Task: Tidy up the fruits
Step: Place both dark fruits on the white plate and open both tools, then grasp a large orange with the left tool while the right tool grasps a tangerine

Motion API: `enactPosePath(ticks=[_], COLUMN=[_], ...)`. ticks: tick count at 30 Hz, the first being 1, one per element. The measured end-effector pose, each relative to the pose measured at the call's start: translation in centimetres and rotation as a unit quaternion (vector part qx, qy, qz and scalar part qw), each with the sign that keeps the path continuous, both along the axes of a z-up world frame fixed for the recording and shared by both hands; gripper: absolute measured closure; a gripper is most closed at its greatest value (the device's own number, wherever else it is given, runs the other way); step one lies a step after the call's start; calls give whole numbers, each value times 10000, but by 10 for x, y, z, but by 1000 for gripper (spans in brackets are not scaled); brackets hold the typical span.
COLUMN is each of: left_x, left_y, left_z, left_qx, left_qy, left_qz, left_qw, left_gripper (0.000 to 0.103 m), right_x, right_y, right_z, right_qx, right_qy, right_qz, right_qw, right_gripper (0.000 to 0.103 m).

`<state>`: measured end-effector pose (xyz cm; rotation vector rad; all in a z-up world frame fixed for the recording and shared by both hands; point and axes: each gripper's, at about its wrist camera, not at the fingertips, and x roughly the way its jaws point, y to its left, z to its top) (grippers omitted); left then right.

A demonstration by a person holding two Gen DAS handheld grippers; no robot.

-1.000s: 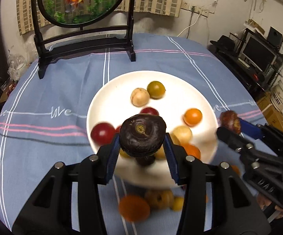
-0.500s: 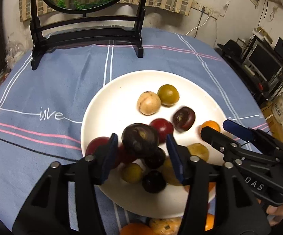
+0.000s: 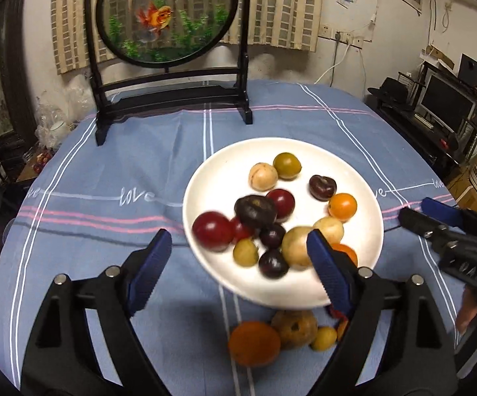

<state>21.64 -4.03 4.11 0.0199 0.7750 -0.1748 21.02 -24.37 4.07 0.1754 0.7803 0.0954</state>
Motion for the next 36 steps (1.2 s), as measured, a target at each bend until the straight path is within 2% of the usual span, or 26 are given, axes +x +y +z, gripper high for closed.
enactPosePath(ticks=[6,16,21,26,31,36], left_x=[-27,-71,-83,-92,-92,-89], left_y=[7,22,33,39,40,38], left_z=[-19,-42,-58,-75,-82,-85], left_qx=[13,140,77,-29,21,29], left_qy=[304,444,635,877,944,1009], left_qz=[-15,52,86,19,-16,-52], left_qw=[9995,9989,9979,9961,9955,9949], left_gripper=[17,14,14,14,14,14], right_x=[-39,-87,-100,-96,-79,-62], right_y=[-9,-14,-15,-16,-8,-1], right_z=[-9,-41,-50,-64,-73,-78], right_qx=[78,236,47,-213,-395,-464], right_qy=[42,371,469,702,940,992], right_qz=[-110,-101,-118,-129,-109,-106], right_qw=[9999,9990,9988,9972,9947,9939], right_gripper=[40,40,40,40,40,40])
